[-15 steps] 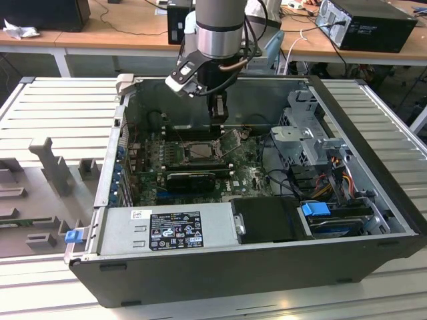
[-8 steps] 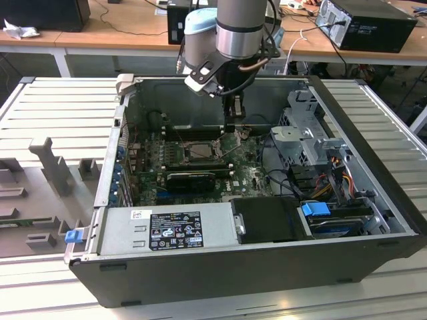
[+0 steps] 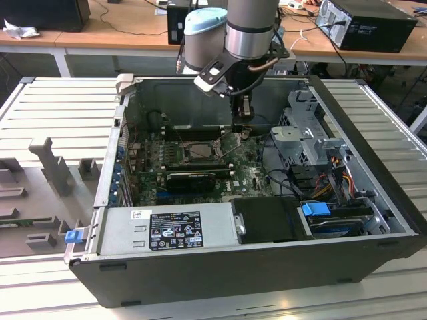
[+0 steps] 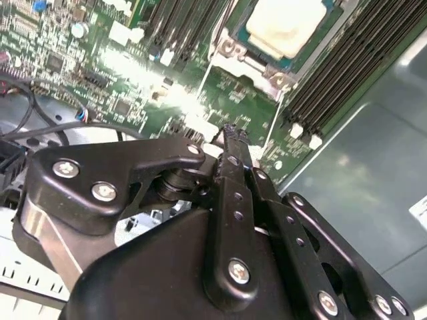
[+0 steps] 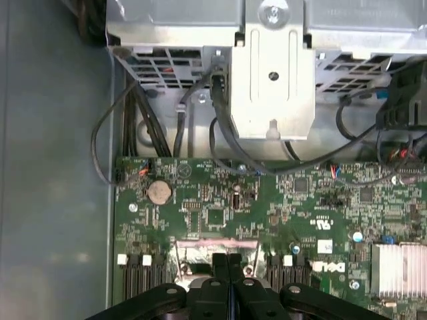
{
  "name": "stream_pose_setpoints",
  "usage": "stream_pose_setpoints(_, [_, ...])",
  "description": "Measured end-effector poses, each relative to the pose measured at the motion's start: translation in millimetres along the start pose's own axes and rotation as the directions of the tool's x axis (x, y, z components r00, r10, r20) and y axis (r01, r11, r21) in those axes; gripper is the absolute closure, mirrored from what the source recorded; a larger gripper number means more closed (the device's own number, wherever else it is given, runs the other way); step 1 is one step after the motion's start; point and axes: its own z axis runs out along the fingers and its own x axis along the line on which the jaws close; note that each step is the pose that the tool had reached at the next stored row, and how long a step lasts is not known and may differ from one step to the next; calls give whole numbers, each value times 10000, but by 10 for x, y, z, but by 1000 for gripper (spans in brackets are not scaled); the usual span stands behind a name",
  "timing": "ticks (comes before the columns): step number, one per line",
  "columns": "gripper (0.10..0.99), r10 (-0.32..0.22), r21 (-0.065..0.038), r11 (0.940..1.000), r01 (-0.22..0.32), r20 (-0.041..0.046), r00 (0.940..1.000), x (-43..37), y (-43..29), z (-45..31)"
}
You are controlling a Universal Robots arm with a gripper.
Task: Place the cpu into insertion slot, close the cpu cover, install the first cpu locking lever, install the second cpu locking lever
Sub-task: 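Close the cpu cover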
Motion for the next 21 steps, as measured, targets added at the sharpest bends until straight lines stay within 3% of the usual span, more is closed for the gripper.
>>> stream_pose_setpoints(4, [980,1,1,10000,-1,-2,10000,-1,134,23])
stream_pose_setpoints(6, [980,0,1,10000,0,-1,10000,-3,246,70])
stream_pose_setpoints(9, [980,0,1,10000,0,0,10000,-4,309,120])
stream_pose_setpoints(12, [980,-3,5,10000,3,-1,10000,-4,305,207])
stream_pose_setpoints(21, [980,-2,111,9999,2,-4,10000,-2,158,210])
